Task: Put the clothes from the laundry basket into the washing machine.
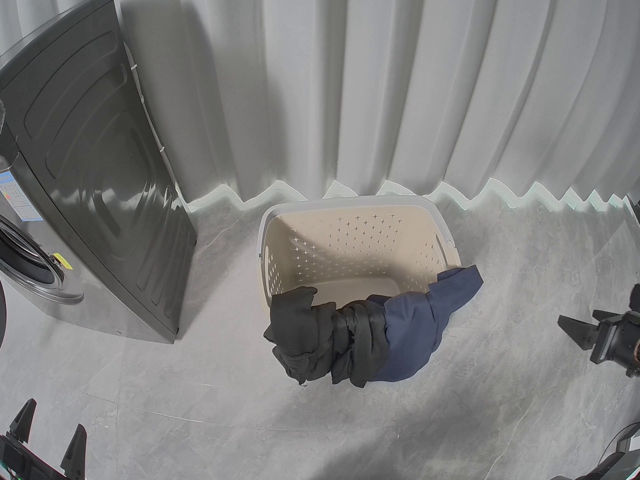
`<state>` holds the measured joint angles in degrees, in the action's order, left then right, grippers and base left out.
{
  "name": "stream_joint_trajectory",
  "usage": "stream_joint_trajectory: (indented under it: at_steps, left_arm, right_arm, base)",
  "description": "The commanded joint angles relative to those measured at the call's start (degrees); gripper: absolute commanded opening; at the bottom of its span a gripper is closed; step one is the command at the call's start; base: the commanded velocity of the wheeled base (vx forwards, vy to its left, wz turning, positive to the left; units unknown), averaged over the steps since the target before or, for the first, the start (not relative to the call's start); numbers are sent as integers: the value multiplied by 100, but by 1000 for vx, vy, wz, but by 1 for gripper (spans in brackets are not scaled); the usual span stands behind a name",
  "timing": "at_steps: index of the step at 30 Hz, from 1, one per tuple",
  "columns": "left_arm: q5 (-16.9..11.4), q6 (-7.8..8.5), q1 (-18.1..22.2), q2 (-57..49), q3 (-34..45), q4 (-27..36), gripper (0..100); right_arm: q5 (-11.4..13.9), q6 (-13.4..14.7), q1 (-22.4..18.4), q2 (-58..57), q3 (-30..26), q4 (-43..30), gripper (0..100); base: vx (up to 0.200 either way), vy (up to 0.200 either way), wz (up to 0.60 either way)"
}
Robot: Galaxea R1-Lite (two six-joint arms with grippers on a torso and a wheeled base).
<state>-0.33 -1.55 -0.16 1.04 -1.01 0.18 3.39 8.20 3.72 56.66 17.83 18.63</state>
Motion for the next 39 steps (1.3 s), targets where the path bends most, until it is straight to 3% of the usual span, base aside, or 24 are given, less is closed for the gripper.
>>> stream_joint_trajectory:
  at_steps: [1,17,24,33,39]
  left_arm:
    - [-2,-3,-2,-104,92,-1,100]
    - [-2,-21,-2,-104,92,-1,100]
    - [7,-21,-2,-104,92,-1,100]
    - [-2,-21,-2,-104,92,-1,100]
    - [-2,-21,-2,-104,92,-1,100]
  right_arm:
    - [-75,138,235,2481,-17,1090,100]
    - [-137,199,446,3571,510,1143,100]
    - [-93,445,780,4265,598,1670,100]
    - [-154,410,1114,5338,774,2699,100]
    - [-146,428,1219,5751,1055,2839,100]
  base:
    - [0,0,0]
    - [0,0,0]
    - [0,0,0]
    - [0,0,0]
    - [0,0,0]
